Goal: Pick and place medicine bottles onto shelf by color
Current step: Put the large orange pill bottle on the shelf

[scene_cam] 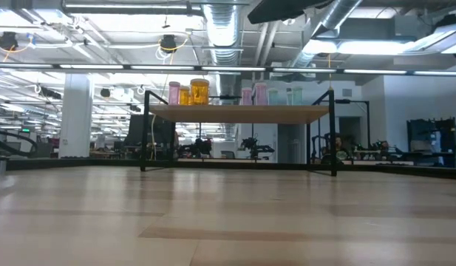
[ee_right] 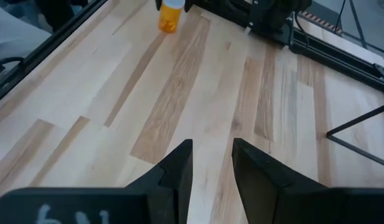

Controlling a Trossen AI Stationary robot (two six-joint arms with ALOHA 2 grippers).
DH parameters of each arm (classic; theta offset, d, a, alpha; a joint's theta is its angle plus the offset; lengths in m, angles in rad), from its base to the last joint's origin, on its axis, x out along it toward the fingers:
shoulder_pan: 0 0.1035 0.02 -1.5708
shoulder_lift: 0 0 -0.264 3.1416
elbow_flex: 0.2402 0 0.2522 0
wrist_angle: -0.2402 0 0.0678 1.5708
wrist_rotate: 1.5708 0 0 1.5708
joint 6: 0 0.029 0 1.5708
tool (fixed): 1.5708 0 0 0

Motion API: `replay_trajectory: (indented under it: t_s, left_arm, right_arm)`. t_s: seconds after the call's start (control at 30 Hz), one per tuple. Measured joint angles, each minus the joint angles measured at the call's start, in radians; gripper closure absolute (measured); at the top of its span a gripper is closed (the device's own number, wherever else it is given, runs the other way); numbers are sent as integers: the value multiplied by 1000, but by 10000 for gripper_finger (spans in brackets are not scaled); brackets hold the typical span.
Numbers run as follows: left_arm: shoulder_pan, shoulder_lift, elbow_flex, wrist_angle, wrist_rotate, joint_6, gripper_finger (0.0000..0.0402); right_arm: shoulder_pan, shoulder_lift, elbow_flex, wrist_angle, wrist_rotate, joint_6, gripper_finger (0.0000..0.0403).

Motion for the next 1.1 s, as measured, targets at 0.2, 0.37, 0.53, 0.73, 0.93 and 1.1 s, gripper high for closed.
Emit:
replay_trajectory:
  t_s: [0.2,0.37,0.53,0.73,0.93,1.1]
  left_arm:
    - [19,-1,0,3,0,39,221]
    - [88,-37,0,5,-22,131,231]
    - [194,-109,11,6,-130,303,193]
    - [386,-163,11,12,-205,563,197]
    - [595,-160,11,86,-147,845,217]
    - [747,-141,12,154,-71,1035,206]
  right_arm:
    - [0,0,0,11,0,-5,269]
    - [0,0,0,7,0,-9,269]
    - [-5,-14,1,4,1,-29,269]
    - [-33,-33,2,-31,1,-28,269]
    - [-76,-55,0,-86,-3,10,269]
    - [-103,-69,-12,-91,-48,41,269]
